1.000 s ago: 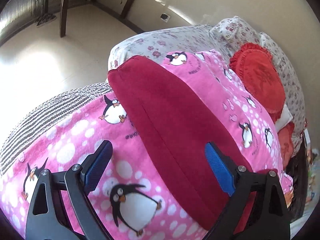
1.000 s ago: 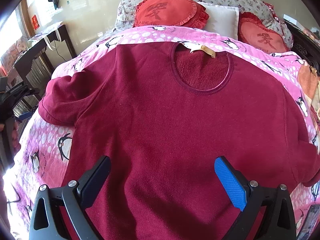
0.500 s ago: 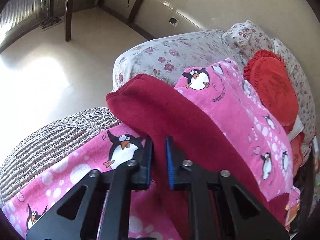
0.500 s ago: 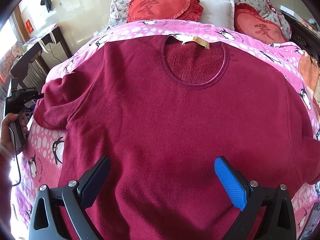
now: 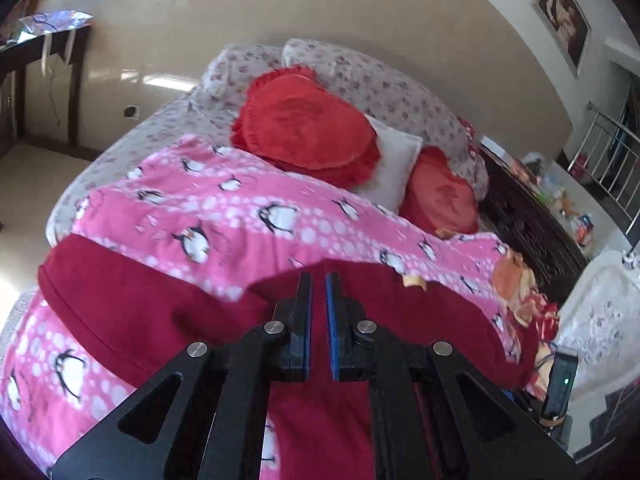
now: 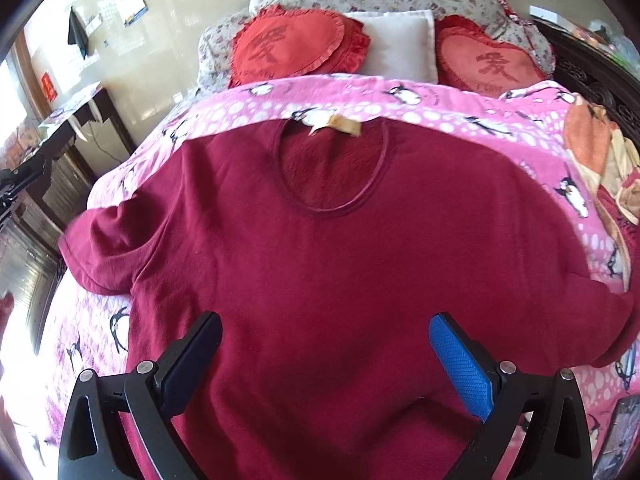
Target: Fold small clothes
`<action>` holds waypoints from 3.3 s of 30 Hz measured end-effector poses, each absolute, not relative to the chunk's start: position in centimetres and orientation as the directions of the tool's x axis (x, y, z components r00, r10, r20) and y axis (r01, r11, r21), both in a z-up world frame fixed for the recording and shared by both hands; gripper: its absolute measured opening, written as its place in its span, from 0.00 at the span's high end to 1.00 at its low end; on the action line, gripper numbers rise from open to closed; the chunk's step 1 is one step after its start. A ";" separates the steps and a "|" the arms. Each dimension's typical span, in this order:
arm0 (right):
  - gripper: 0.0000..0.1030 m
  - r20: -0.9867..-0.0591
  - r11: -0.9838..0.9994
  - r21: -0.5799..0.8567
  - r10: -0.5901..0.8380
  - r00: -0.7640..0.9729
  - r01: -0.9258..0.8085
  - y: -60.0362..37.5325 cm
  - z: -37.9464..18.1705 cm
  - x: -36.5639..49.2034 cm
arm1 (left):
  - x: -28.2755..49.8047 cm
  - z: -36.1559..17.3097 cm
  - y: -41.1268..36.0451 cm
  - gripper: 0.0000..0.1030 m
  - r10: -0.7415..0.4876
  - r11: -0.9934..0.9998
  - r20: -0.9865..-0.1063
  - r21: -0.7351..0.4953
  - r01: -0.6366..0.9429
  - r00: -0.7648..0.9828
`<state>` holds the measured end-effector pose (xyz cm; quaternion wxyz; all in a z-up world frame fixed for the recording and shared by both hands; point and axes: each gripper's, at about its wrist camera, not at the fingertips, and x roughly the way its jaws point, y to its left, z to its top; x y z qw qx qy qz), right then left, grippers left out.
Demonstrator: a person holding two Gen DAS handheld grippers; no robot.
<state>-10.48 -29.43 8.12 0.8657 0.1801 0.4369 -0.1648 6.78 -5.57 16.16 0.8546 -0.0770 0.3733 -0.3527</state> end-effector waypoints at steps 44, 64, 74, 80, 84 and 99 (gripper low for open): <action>0.00 -0.819 0.856 0.219 -0.098 0.565 0.467 -31.5 7.5 -10.6 | 3.1 13.7 -12.3 0.93 -0.695 0.679 -0.587 -0.345 0.648 0.416; 0.00 -0.747 0.823 0.242 -0.180 0.640 0.514 -36.9 10.9 -12.2 | 1.9 7.5 -9.4 0.29 -0.461 0.804 -0.758 -0.137 0.578 0.462; 0.04 -0.827 0.922 -0.158 -0.319 0.462 0.354 -28.1 6.1 -2.8 | 2.4 3.4 -9.0 0.29 -0.387 0.854 -0.820 -0.147 0.500 0.421; 0.17 -0.834 0.853 -0.176 -0.394 0.386 0.492 -33.0 6.0 -11.1 | 2.7 3.2 -8.4 0.29 -0.407 0.846 -0.819 -0.170 0.506 0.405; 0.14 -0.837 0.815 -0.055 -0.352 0.419 0.576 -36.6 7.8 -16.3 | 2.6 3.2 -8.3 0.29 -0.412 0.849 -0.819 -0.186 0.494 0.399; 0.45 -0.805 0.999 0.026 0.036 0.592 -0.025 -28.9 5.2 -2.8 | 3.3 4.1 -6.5 0.29 -0.381 0.874 -0.818 -0.166 0.457 0.431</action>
